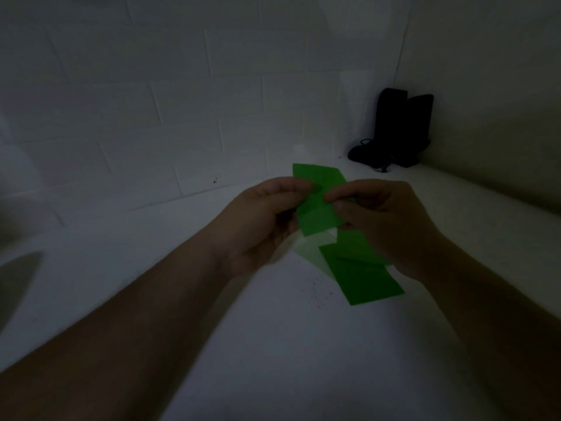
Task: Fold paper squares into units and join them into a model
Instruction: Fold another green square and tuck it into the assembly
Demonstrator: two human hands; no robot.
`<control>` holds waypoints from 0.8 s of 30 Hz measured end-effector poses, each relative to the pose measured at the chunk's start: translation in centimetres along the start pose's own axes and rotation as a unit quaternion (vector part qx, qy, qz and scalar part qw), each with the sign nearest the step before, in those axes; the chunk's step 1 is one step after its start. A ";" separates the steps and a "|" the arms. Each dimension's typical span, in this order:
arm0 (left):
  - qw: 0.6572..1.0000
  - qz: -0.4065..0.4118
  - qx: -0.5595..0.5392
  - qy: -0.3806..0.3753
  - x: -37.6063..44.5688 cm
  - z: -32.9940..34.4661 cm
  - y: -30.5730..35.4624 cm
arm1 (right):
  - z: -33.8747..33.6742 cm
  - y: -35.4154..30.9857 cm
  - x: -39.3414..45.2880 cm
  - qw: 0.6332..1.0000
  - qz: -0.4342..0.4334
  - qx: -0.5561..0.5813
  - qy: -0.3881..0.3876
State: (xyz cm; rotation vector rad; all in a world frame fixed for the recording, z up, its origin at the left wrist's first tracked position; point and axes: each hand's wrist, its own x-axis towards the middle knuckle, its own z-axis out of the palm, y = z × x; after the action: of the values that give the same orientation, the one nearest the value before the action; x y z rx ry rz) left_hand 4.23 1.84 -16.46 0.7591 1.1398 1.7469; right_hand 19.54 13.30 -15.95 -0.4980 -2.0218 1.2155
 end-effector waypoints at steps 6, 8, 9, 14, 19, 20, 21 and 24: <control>0.991 0.042 0.128 0.001 0.1 -0.4 -0.5 | 0.1 0.4 0.2 1.000 0.016 0.014 0.011; 0.967 0.103 0.231 0.014 0.1 -0.6 -0.7 | 0.0 0.4 0.3 1.000 0.016 0.014 0.007; 0.951 0.128 0.281 0.021 0.1 -0.8 -0.8 | 0.0 0.4 0.3 1.000 0.018 0.010 0.001; 0.888 0.174 0.422 0.060 0.0 -1.4 -0.8 | -0.4 0.4 0.3 0.997 0.056 0.026 -0.043; 0.942 0.138 0.301 0.049 -0.1 -1.0 -0.2 | -0.9 0.3 0.4 0.993 0.044 -0.017 -0.106; 0.952 0.125 0.275 0.044 -0.1 -0.9 0.0 | -0.9 0.4 0.3 0.993 0.025 -0.052 -0.106; 0.963 0.107 0.245 0.037 -0.2 -0.9 0.2 | -0.9 0.4 0.2 0.992 0.007 -0.083 -0.098; 0.987 0.047 0.152 0.013 -0.4 -0.6 0.6 | -0.7 0.3 0.0 0.992 -0.025 -0.108 -0.056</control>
State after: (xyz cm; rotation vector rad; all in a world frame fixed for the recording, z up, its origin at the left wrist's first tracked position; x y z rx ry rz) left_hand 3.67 1.19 -16.19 0.9889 1.4302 1.6830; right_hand 20.01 13.86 -16.00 -0.4886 -2.2627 1.0203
